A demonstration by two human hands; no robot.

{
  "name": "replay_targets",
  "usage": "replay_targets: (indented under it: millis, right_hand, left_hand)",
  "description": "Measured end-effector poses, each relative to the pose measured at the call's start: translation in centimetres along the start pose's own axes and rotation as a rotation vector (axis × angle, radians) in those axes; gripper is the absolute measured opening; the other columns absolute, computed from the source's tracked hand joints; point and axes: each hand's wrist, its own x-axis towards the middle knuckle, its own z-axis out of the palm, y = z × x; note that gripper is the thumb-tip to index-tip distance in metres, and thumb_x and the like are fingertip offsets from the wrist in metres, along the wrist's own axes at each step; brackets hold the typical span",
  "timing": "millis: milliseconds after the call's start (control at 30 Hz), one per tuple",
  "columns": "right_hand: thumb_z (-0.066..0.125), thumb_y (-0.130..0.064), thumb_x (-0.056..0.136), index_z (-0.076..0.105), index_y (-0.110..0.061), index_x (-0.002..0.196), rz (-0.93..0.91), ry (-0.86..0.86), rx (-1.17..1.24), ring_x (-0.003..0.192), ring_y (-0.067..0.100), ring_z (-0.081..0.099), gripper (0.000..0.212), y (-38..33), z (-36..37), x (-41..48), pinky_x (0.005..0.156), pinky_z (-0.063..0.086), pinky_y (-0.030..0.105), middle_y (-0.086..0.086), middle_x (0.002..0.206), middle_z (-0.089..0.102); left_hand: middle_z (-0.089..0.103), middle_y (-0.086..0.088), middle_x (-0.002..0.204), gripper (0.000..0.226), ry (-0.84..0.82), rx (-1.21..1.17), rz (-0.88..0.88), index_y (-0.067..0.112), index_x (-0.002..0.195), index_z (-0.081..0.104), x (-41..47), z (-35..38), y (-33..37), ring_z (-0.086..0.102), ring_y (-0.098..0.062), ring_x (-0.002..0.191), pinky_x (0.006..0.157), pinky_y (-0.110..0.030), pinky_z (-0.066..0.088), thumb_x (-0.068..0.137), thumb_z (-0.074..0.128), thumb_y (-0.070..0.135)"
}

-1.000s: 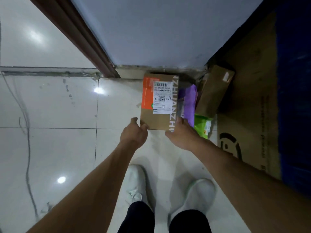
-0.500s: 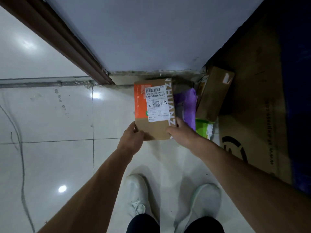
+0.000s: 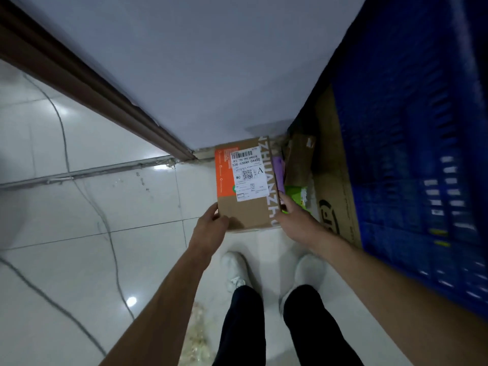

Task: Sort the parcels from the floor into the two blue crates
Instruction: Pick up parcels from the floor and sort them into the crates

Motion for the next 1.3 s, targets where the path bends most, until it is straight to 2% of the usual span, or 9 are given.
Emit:
replay_targets:
  millis: [100, 333, 467, 633, 833, 933, 1100, 1233, 1300]
  right_hand:
    - [0.048, -0.022, 0.101, 0.047, -0.049, 0.136, -0.011, -0.008, 0.016, 0.106, 0.014, 0.064, 0.045, -2.6, -1.9, -5.8, 0.076, 0.048, 0.018, -0.016, 0.117, 0.066]
    - [0.044, -0.041, 0.102, 0.025, -0.055, 0.151, 0.009, 0.027, -0.038, 0.11, 0.017, 0.059, 0.055, -8.1, -5.8, -20.6, 0.083, 0.045, 0.031, -0.012, 0.132, 0.057]
    - [0.051, -0.053, 0.089, 0.025, -0.06, 0.148, 0.0, 0.029, -0.022, 0.114, 0.016, 0.061, 0.065, -10.1, -8.0, -28.3, 0.103, 0.046, 0.043, -0.009, 0.136, 0.059]
    - [0.054, -0.044, 0.096, 0.031, -0.049, 0.152, -0.057, 0.119, 0.052, 0.083, 0.013, 0.061, 0.06, -11.6, -9.8, -36.9, 0.07, 0.048, 0.029, -0.003, 0.123, 0.068]
    - [0.049, -0.035, 0.103, 0.029, -0.042, 0.154, -0.157, 0.225, 0.147, 0.099, 0.012, 0.058, 0.055, -10.8, -11.2, -44.1, 0.076, 0.045, 0.025, -0.011, 0.129, 0.057]
    - [0.05, -0.032, 0.103, 0.027, -0.042, 0.155, -0.195, 0.29, 0.228, 0.105, 0.01, 0.055, 0.058, -8.6, -11.8, -46.3, 0.072, 0.044, 0.017, -0.011, 0.136, 0.054]
    - [0.05, -0.029, 0.104, 0.026, -0.047, 0.153, -0.25, 0.353, 0.356, 0.12, 0.0, 0.051, 0.057, -3.7, -15.4, -49.8, 0.091, 0.044, 0.021, -0.029, 0.127, 0.05]
    - [0.052, -0.031, 0.1, 0.028, -0.046, 0.155, -0.285, 0.383, 0.36, 0.127, 0.007, 0.05, 0.062, 1.5, -20.9, -51.5, 0.093, 0.047, 0.024, -0.019, 0.141, 0.05]
    - [0.052, -0.04, 0.095, 0.028, -0.05, 0.153, -0.295, 0.395, 0.342, 0.128, 0.01, 0.052, 0.064, 4.2, -24.2, -52.4, 0.101, 0.05, 0.034, -0.013, 0.144, 0.051]
  left_hand:
    - [0.071, 0.013, 0.11, 0.046, -0.019, 0.001, 0.04, 0.048, 0.107, 0.062, -5.9, -1.2, 2.3, 0.063, -0.014, 0.108, 0.101, -0.042, 0.048, 0.087, 0.048, 0.008]
    - [0.067, 0.008, 0.126, 0.052, -0.053, 0.079, 0.136, 0.042, 0.137, 0.055, -19.8, -3.1, 7.3, 0.06, -0.016, 0.116, 0.105, -0.047, 0.047, 0.09, 0.048, 0.021]
    - [0.066, 0.007, 0.126, 0.052, -0.089, 0.142, 0.178, 0.045, 0.138, 0.053, -27.7, -4.4, 9.8, 0.059, -0.018, 0.116, 0.105, -0.048, 0.046, 0.089, 0.048, 0.028]
    - [0.068, 0.007, 0.124, 0.049, -0.157, 0.189, 0.262, 0.047, 0.137, 0.054, -35.1, -5.1, 11.8, 0.063, -0.015, 0.113, 0.1, -0.045, 0.051, 0.092, 0.05, 0.027]
    - [0.064, 0.002, 0.131, 0.046, -0.204, 0.194, 0.32, 0.036, 0.145, 0.05, -40.2, -3.7, 13.6, 0.061, -0.018, 0.118, 0.09, -0.035, 0.05, 0.101, 0.05, 0.026]
    - [0.064, 0.006, 0.131, 0.043, -0.197, 0.232, 0.392, 0.039, 0.142, 0.053, -42.3, -1.4, 14.4, 0.061, -0.015, 0.116, 0.091, -0.036, 0.051, 0.1, 0.051, 0.029]
    - [0.065, 0.011, 0.128, 0.037, -0.202, 0.266, 0.493, 0.053, 0.128, 0.058, -46.0, 5.2, 15.4, 0.062, -0.012, 0.113, 0.096, -0.043, 0.053, 0.1, 0.053, 0.03]
    - [0.071, 0.028, 0.086, 0.056, -0.165, 0.263, 0.504, 0.07, 0.081, 0.065, -48.5, 13.1, 16.2, 0.063, -0.006, 0.091, 0.087, -0.036, 0.053, 0.101, 0.051, 0.019]
    - [0.068, 0.021, 0.079, 0.045, -0.137, 0.224, 0.491, 0.055, 0.097, 0.069, -49.5, 17.3, 16.2, 0.061, -0.01, 0.077, 0.081, -0.036, 0.052, 0.1, 0.051, 0.014]
